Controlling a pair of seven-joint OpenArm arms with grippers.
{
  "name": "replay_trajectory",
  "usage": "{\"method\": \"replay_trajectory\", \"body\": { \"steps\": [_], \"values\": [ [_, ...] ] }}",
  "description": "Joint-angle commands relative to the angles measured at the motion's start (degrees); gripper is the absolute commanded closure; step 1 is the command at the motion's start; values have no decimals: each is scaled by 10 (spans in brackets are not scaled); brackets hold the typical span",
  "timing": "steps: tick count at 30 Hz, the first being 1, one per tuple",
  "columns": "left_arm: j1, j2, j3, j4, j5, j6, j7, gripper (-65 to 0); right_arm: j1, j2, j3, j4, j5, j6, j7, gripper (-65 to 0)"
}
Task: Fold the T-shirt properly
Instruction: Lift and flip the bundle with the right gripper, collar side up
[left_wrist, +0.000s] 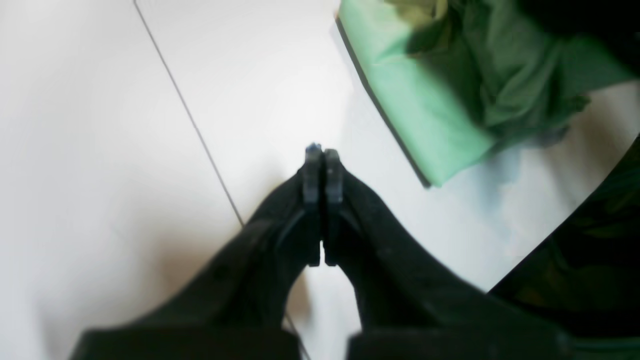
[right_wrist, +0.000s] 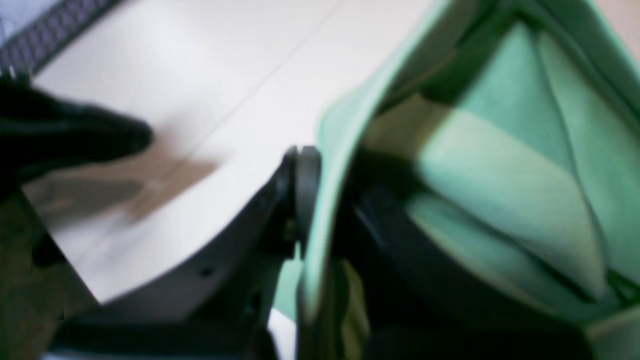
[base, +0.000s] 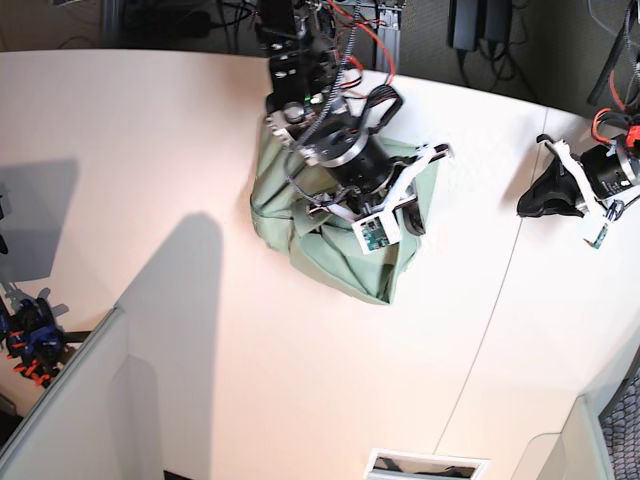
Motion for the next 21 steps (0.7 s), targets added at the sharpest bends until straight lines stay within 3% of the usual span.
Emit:
{"method": "replay_trajectory", "body": {
  "steps": [1,2,5,7,15,19,20,21],
  "values": [
    [-6,-8,-4,10,-11,-13,-12,0,17,-7,-13,-5,-2,1,19,0],
    [-6,-8,-4,10,-12,-13,-12,0,23,-7,-23,-21,-5,1,19,-14],
    [-6,-8,-4,10,-15,-13,-10,0,24,-7,-42,-50,-1,1,19,-325],
    [-6,-8,-4,10,-18,-13,-10,0,23,-7,-53,-58,23,1,19,-420],
    [-6,-8,-4,10,-17,-13,-7,0,23,-7,-98,-38,43,1,19,-420],
    [-6,-8,-4,11,-20,-13,-4,0,30,-7,-70,-10,-10,-21,23,-412],
    [-6,-8,-4,11,-28,-13,0,0,33,-6,-56,-6,-17,-27,21,-371],
    [-6,-8,-3,12,-39,-13,7,0,38,-6,-39,-3,-24,-31,21,-281]
  ]
}}
